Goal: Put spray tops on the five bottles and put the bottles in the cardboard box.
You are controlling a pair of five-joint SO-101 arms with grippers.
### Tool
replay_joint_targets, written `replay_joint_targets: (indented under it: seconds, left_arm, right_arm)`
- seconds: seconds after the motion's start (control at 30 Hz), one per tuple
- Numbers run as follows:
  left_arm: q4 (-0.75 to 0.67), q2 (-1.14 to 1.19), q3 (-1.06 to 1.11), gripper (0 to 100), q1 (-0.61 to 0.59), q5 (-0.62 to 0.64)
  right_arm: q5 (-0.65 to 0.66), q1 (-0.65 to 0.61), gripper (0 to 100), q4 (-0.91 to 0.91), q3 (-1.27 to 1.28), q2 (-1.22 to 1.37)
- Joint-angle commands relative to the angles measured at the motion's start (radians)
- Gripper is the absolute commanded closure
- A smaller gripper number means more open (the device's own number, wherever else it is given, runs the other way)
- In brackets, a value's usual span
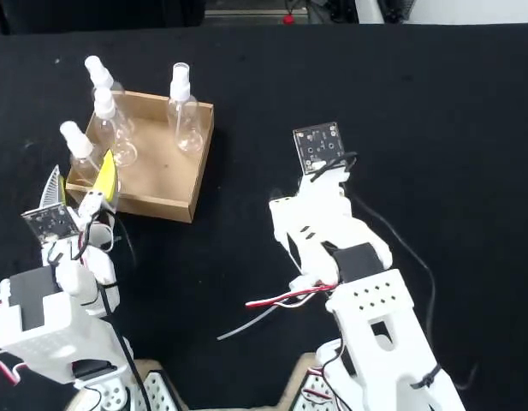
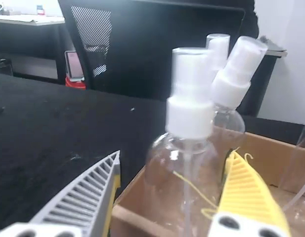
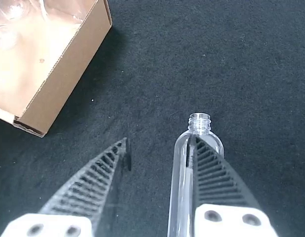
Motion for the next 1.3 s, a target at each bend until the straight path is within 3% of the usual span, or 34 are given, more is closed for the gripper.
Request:
replay_joint_targets:
  seconds: [0.0,0.17,0.93,1.27]
  left_arm:
    - [-0.084,-0.017,0.042,69,-0.028,0.003]
    - [-0.249,-0.017,0.156,69,-0.005,-0.003]
    - [-0.253,-0.021,0.242,69,0.015,0.003]
    - [-0.255,-0.279,0.239,69,-0.054,0.003]
  right_arm:
    - [0.0,0.017,82.1,-0.028,-0.013,-0.022]
    - [0.0,0.017,82.1,-0.028,-0.013,-0.022]
    - [0.0,0.018,82.1,-0.028,-0.013,-0.021]
    - [0.0,0.018,82.1,-0.054,-0.007,-0.016]
